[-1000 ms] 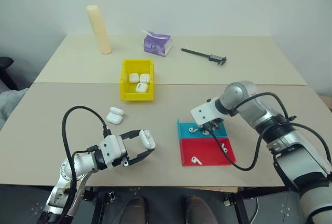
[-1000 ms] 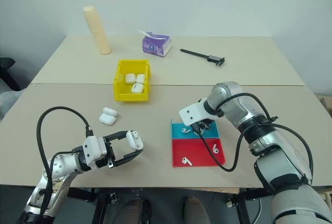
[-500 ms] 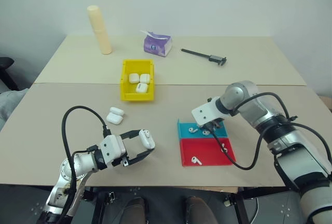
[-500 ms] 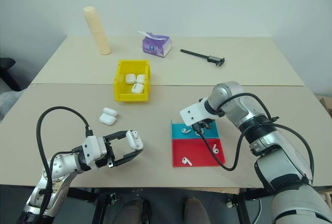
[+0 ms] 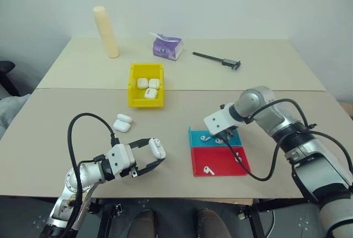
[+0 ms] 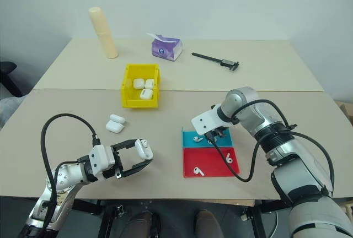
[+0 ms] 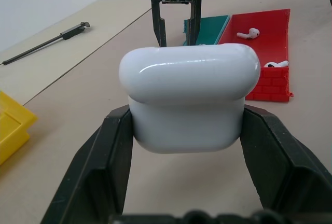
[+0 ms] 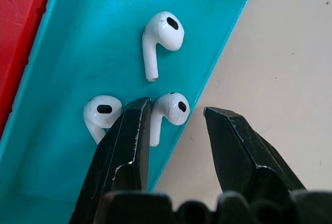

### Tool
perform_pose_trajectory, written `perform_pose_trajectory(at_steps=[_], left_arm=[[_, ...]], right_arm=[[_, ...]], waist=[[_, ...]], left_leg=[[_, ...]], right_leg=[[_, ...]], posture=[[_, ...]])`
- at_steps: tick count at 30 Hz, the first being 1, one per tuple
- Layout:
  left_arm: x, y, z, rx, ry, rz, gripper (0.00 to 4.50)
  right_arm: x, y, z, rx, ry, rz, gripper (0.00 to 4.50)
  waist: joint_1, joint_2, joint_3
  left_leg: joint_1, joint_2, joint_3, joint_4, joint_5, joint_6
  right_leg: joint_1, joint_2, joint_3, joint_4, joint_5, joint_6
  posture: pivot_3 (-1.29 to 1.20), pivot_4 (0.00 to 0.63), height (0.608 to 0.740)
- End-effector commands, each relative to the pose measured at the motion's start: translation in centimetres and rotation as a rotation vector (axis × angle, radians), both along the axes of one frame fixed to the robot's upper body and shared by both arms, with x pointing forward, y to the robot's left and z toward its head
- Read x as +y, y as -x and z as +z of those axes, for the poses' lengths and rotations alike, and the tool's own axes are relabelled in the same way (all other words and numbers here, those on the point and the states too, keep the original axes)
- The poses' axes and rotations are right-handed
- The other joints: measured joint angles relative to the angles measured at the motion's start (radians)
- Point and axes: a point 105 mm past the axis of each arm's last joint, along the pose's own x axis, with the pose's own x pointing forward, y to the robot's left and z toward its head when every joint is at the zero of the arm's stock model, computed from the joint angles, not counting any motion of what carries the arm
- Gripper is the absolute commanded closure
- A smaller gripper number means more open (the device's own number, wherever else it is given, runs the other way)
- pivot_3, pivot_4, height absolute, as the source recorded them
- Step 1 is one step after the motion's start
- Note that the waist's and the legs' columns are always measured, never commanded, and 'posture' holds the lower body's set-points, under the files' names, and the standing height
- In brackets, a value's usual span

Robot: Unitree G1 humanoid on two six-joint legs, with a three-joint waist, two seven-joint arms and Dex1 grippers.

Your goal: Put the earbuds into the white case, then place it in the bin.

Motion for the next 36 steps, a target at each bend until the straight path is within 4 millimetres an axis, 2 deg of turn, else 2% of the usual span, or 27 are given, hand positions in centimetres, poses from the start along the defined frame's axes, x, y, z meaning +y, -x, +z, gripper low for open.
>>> perform_pose_trajectory(at_steps=[1,2,4,17,20,31,36], left_arm=[[-0.4,0.2,0.9,-0.047,-0.004,-0.018,1.72],[-0.4,0.2,0.9,-0.047,-0.004,-0.018,1.72],[-0.4,0.1,0.9,-0.047,-0.004,-0.017,1.72],[-0.4,0.1,0.9,-0.052,-0.003,-0.011,1.72],[-0.4,0.1,0.9,-0.049,-0.004,-0.010,1.72],[-0.3,0.0,1.0,-0.052,-0.005,-0.006,1.72],[-0.3,-0.1,1.3,-0.060,0.002,-0.007,1.72]], right_arm=[[-0.8,0.5,-1.3,0.025,0.049,0.000,2.43],[-0.9,0.5,-1.3,0.026,0.050,-0.001,2.43],[-0.8,0.4,-1.4,0.024,0.044,-0.008,2.80],[-0.8,0.5,-1.6,0.016,0.048,-0.003,2.80],[-0.9,0.9,-1.7,0.034,0.053,0.013,3.36],[-0.8,0.6,-1.8,0.011,0.044,-0.009,3.36],[-0.1,0.4,-0.1,-0.019,-0.036,-0.022,3.36]], waist=[[0.000,0.000,0.000],[0.000,0.000,0.000],[0.000,0.000,-0.001],[0.000,0.000,-0.002],[0.000,0.000,-0.002],[0.000,0.000,-0.002],[0.000,0.000,-0.002]], left_leg=[[0.000,0.000,0.000,0.000,0.000,0.000],[0.000,0.000,0.000,0.000,0.000,0.000],[0.000,0.000,0.000,0.000,0.000,0.000],[0.002,0.000,0.000,0.000,0.000,0.000],[0.002,0.000,0.000,0.000,0.000,0.000],[0.003,0.000,0.000,0.000,0.000,0.000],[0.004,0.000,0.000,0.000,0.000,0.000]], right_leg=[[0.000,0.000,0.000,0.000,0.000,0.000],[0.000,0.000,0.000,0.000,0.000,0.000],[0.000,0.000,0.000,0.000,0.000,0.000],[0.002,0.000,0.000,0.000,0.000,0.000],[0.003,0.000,0.000,0.000,0.000,0.000],[0.004,0.000,0.000,0.000,0.000,0.000],[0.004,0.000,0.000,0.000,0.000,0.000]], posture=[[0.00,0.150,0.740],[0.00,0.150,0.740],[0.00,0.150,0.740],[0.00,0.150,0.740],[0.00,0.150,0.740],[0.00,0.150,0.740],[0.00,0.150,0.740]])
